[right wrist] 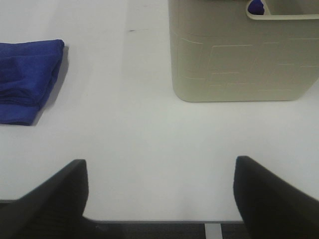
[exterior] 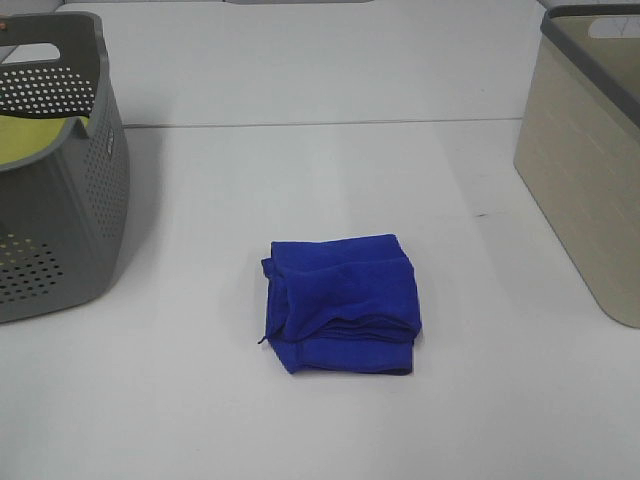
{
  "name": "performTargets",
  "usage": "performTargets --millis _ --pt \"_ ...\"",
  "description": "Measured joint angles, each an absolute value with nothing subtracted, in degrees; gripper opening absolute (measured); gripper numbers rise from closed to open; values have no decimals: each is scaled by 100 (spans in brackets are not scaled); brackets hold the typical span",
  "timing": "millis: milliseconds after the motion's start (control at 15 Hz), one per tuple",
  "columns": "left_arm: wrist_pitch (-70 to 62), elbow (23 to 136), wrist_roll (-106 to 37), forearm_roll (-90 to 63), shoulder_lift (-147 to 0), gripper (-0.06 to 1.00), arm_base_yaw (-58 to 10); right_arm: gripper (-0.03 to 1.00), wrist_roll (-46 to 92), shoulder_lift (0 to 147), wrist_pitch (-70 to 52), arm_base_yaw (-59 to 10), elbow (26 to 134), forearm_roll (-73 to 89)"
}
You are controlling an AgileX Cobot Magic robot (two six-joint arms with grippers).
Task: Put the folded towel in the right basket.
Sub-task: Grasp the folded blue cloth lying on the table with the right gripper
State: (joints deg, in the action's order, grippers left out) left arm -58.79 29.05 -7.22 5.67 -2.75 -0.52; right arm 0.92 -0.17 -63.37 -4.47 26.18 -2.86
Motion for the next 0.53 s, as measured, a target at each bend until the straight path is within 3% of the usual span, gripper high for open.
performTargets --millis 533 --pt "-5879 2905 -722 567 -275 99 -52 78 92 -17 -6337 -447 2618 -286"
